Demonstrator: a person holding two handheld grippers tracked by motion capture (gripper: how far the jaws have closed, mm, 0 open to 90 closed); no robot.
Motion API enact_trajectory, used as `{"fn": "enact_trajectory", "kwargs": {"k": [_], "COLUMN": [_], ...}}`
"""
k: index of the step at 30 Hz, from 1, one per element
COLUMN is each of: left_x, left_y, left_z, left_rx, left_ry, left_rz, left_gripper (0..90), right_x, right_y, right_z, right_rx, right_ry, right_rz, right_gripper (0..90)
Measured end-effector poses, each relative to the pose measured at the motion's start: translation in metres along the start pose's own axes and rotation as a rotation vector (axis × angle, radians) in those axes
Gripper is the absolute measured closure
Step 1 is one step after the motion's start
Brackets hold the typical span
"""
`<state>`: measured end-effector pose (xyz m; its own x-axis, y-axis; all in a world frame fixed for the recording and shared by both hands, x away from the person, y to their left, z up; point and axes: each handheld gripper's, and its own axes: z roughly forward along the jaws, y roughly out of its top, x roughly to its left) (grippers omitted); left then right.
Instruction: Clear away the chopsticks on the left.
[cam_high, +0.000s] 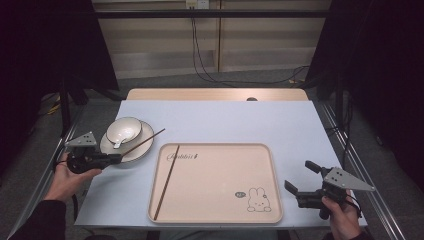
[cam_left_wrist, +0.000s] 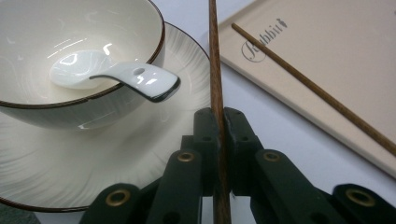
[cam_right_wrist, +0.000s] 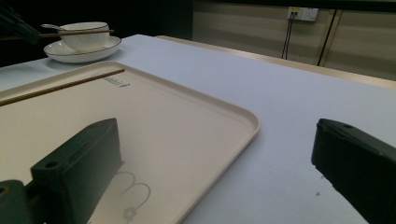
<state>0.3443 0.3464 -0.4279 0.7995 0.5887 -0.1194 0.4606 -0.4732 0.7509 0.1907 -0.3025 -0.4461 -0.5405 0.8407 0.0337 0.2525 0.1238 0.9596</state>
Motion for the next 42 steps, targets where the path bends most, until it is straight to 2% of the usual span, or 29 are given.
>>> {"fn": "enact_trajectory", "kwargs": {"k": [5,10,14,17,19,21,27,29,30,32,35,38,42], "left_x": [-0.008,-0.017,-0.026,-0.037,-0.040,-0.046,-0.066,-0.072,-0.075,-0.080,-0.087,-0.095,-0.108], "left_y": [-0.001,-0.002,-0.002,-0.001,-0.001,-0.001,0.000,0.000,0.000,0.000,-0.001,-0.001,0.001], "left_z": [-0.001,-0.004,-0.007,-0.009,-0.009,-0.010,-0.008,-0.008,-0.007,-0.007,-0.006,-0.003,0.000], "left_rx": [-0.024,-0.047,-0.062,-0.074,-0.081,-0.088,-0.107,-0.105,-0.107,-0.099,-0.105,-0.103,-0.101], "left_ry": [-0.027,-0.012,-0.021,-0.011,-0.013,0.003,-0.010,-0.006,0.001,0.059,0.090,0.082,0.080], "left_rz": [-0.053,-0.084,-0.103,-0.135,-0.141,-0.147,-0.175,-0.178,-0.196,-0.204,-0.244,-0.275,-0.277], "left_gripper": [84.9,84.9,84.9,84.9,84.8,84.8,84.9,84.9,84.9,84.9,85.0,85.0,85.0], "right_x": [0.000,0.000,0.000,0.000,0.000,0.000,0.001,0.001,0.001,0.000,0.001,0.000,0.000], "right_y": [0.000,0.000,0.000,0.000,0.000,0.000,0.000,0.000,0.000,0.000,0.000,0.000,0.000], "right_z": [0.000,0.000,0.000,0.000,0.000,0.000,0.000,0.000,0.000,0.000,0.000,0.000,0.000], "right_rx": [0.000,-0.001,-0.001,0.000,0.000,0.000,-0.002,-0.003,-0.002,-0.001,-0.002,-0.001,-0.001], "right_ry": [0.000,0.000,0.000,0.000,0.000,-0.001,-0.003,-0.004,-0.002,-0.001,-0.004,-0.002,-0.004], "right_rz": [0.000,-0.001,0.001,0.004,0.004,0.002,0.011,0.009,0.008,0.005,0.007,0.004,0.001], "right_gripper": [1.2,1.2,1.2,1.2,1.2,1.2,1.2,1.2,1.2,1.2,1.2,1.2,1.2]}}
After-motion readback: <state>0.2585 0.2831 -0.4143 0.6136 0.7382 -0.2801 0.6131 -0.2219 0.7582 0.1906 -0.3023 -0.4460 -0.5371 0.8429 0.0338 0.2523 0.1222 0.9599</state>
